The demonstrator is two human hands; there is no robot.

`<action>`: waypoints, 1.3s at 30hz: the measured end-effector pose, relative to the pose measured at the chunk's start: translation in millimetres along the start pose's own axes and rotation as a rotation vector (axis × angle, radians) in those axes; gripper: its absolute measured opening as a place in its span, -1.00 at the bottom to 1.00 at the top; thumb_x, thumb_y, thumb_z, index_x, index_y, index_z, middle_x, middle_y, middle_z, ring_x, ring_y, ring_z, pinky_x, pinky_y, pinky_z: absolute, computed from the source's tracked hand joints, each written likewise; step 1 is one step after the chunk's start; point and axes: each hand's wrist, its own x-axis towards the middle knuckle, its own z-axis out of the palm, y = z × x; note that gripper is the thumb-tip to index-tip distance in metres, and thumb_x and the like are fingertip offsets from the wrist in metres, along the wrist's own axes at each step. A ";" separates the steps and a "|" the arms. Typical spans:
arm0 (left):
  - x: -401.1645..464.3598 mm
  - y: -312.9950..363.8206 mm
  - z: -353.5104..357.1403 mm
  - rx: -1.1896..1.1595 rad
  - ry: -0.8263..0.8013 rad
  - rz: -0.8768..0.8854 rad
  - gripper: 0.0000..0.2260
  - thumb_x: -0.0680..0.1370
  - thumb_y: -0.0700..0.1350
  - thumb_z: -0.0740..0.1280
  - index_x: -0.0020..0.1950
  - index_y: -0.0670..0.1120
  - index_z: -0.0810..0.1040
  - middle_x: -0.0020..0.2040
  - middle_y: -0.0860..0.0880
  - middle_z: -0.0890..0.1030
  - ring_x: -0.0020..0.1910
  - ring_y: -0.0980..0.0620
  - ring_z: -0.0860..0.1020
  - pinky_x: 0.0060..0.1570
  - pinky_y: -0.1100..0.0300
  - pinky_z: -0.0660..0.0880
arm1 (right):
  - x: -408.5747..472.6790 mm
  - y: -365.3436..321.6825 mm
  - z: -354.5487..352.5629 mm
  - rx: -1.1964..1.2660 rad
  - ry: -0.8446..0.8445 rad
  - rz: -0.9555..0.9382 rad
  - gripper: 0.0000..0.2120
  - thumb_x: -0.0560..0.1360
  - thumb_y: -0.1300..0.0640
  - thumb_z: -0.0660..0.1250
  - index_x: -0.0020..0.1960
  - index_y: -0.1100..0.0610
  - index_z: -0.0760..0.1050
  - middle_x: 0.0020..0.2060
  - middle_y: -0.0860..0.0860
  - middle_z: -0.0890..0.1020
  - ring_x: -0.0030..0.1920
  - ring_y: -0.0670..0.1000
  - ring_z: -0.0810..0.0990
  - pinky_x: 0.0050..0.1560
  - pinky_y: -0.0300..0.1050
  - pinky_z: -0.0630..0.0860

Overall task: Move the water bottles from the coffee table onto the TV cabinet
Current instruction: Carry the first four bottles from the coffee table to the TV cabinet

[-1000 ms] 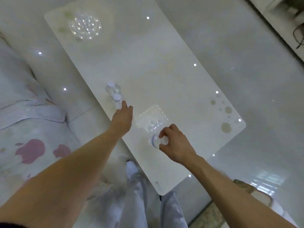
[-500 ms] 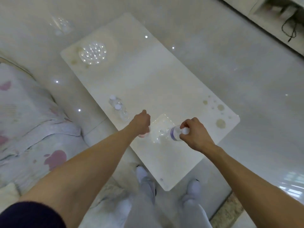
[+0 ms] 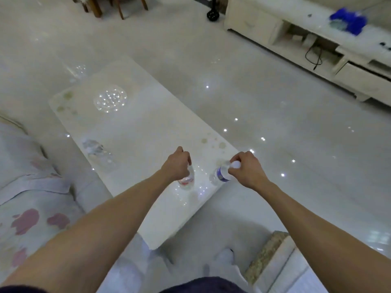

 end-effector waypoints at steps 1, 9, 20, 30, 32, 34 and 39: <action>6.2 25.4 0.7 -0.002 -0.009 0.013 -0.74 0.39 -0.26 0.38 0.08 -0.15 0.56 0.15 -0.16 0.43 0.02 -0.16 0.54 -0.02 0.14 0.45 | -2.4 13.4 -20.3 0.001 0.010 0.011 -0.78 0.35 0.16 0.36 -0.01 0.11 0.52 0.05 0.08 0.49 -0.11 0.04 0.50 -0.18 -0.18 0.38; 65.1 195.8 -8.9 -0.072 0.001 0.175 -0.74 0.34 -0.22 0.44 0.03 -0.12 0.60 0.11 -0.16 0.48 0.05 -0.13 0.52 -0.10 0.23 0.34 | 2.8 100.5 -150.9 -0.029 0.153 0.119 -0.77 0.38 0.15 0.39 0.02 0.13 0.52 0.07 0.11 0.46 -0.09 0.06 0.48 -0.13 -0.13 0.41; 233.8 336.4 -29.3 0.028 -0.115 0.360 -0.72 0.30 -0.15 0.51 -0.02 -0.11 0.62 0.08 -0.13 0.57 0.05 -0.10 0.55 -0.12 0.24 0.36 | 117.6 170.1 -263.0 -0.158 0.137 0.234 -0.75 0.37 0.13 0.40 0.05 0.11 0.54 0.09 0.12 0.49 0.03 0.12 0.54 -0.09 -0.15 0.42; 419.2 404.3 -123.2 0.097 -0.199 0.347 -0.72 0.33 -0.17 0.48 0.03 -0.14 0.62 0.11 -0.10 0.60 0.07 -0.07 0.56 -0.12 0.21 0.43 | 305.1 153.3 -367.5 -0.240 -0.015 0.176 -0.77 0.40 0.12 0.37 0.05 0.09 0.53 0.12 0.11 0.47 0.07 0.13 0.53 -0.04 -0.14 0.44; 457.5 412.6 -146.9 0.095 -0.162 0.340 -0.71 0.33 -0.17 0.48 0.03 -0.14 0.61 0.11 -0.12 0.56 0.06 -0.08 0.54 -0.12 0.21 0.40 | 348.2 145.2 -388.7 -0.229 -0.023 0.144 -0.76 0.40 0.10 0.38 0.07 0.09 0.52 0.12 0.09 0.46 0.07 0.12 0.53 -0.06 -0.16 0.41; 497.4 418.1 -166.5 0.093 -0.123 0.332 -0.71 0.33 -0.18 0.47 0.04 -0.14 0.59 0.11 -0.13 0.53 0.06 -0.09 0.53 -0.13 0.22 0.36 | 393.9 139.4 -408.2 -0.226 -0.022 0.105 -0.75 0.41 0.10 0.37 0.08 0.09 0.51 0.11 0.09 0.45 0.07 0.12 0.52 -0.06 -0.17 0.38; 611.0 430.5 -213.0 0.121 -0.077 0.264 -0.72 0.35 -0.18 0.46 0.04 -0.11 0.57 0.09 -0.12 0.50 0.07 -0.11 0.52 -0.12 0.22 0.36 | 527.1 120.6 -463.8 -0.229 -0.045 0.008 -0.79 0.42 0.15 0.32 0.06 0.09 0.51 0.11 0.11 0.43 0.08 0.14 0.52 -0.01 -0.13 0.43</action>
